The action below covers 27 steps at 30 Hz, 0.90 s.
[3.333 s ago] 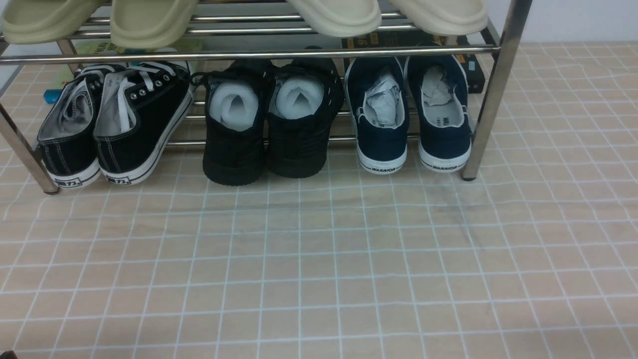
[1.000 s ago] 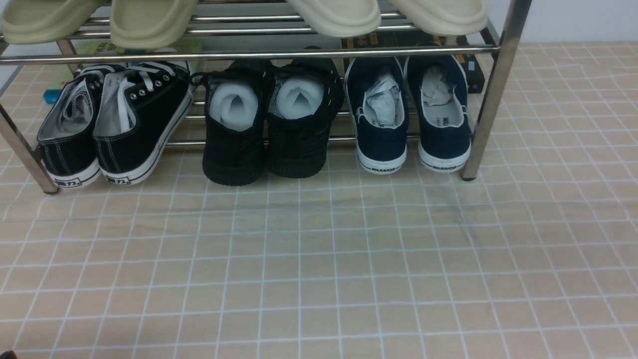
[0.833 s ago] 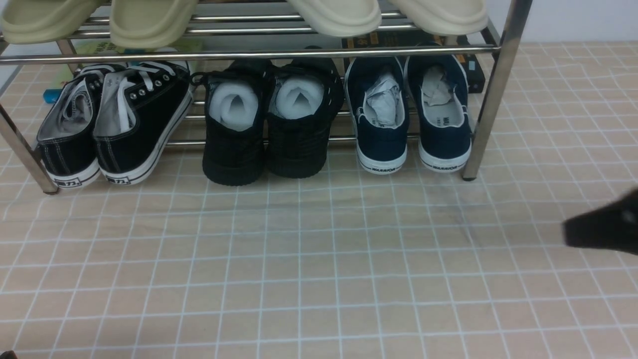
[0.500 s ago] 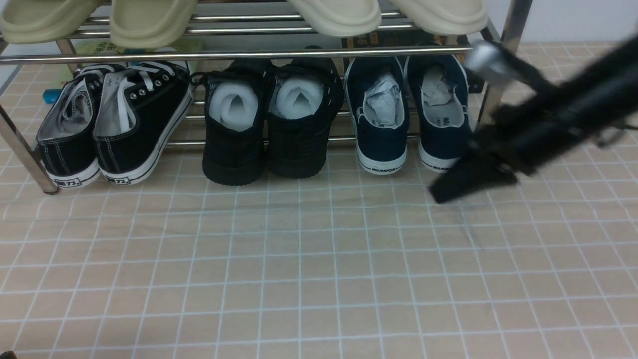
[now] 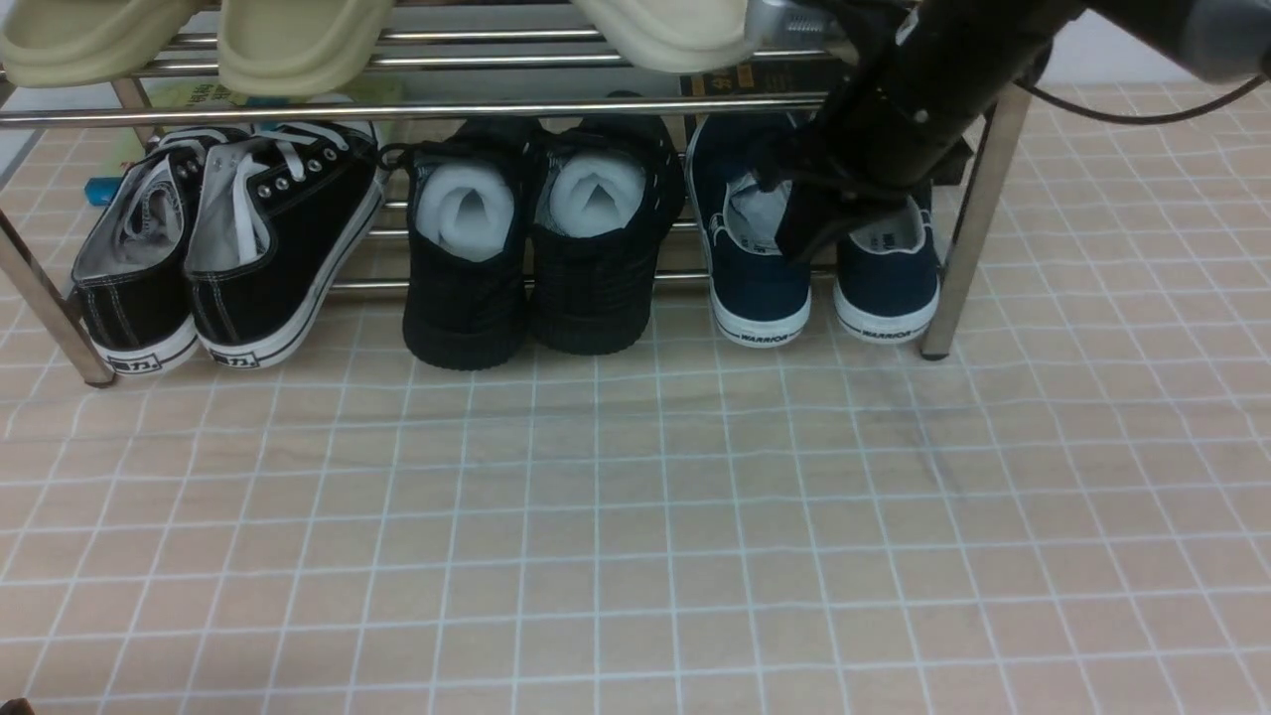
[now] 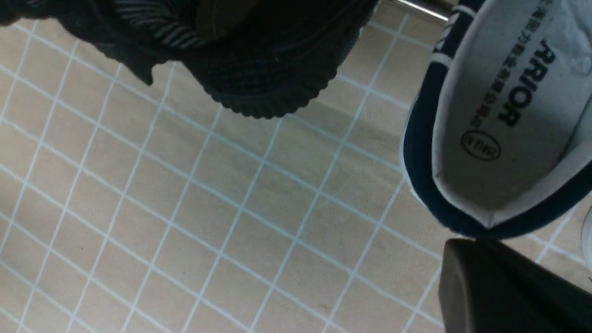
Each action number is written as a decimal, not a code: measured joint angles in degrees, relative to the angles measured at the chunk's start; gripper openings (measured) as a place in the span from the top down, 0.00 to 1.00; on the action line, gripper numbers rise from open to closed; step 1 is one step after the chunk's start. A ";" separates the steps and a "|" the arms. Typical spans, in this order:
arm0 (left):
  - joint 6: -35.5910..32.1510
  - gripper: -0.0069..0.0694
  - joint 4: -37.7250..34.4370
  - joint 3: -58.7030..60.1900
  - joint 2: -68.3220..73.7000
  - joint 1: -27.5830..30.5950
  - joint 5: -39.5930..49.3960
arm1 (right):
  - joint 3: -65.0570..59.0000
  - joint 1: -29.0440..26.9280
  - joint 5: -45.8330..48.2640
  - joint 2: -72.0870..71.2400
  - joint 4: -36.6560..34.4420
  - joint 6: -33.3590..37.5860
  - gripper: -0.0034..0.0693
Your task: Take the shoes off the shelf from the light coffee tablecloth by hand.
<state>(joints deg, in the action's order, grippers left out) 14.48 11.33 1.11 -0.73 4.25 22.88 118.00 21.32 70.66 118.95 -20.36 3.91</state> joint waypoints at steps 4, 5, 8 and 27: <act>0.00 0.60 0.00 0.00 0.00 0.00 0.00 | 0.21 0.14 0.45 0.44 -0.41 -0.23 0.93; 0.00 0.60 0.00 0.00 0.00 0.00 0.00 | 0.21 0.14 0.45 0.50 -0.40 -0.23 0.93; 0.00 0.60 0.00 0.00 0.00 0.00 0.00 | 0.25 0.18 0.45 0.50 -0.40 -0.23 0.91; 0.00 0.59 0.00 0.00 0.00 0.00 0.00 | 0.59 0.58 0.30 1.05 15.43 -10.53 0.61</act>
<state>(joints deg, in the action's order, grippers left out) 14.48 11.33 1.11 -0.73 4.25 22.88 118.58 21.90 70.96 120.00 -4.93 -6.61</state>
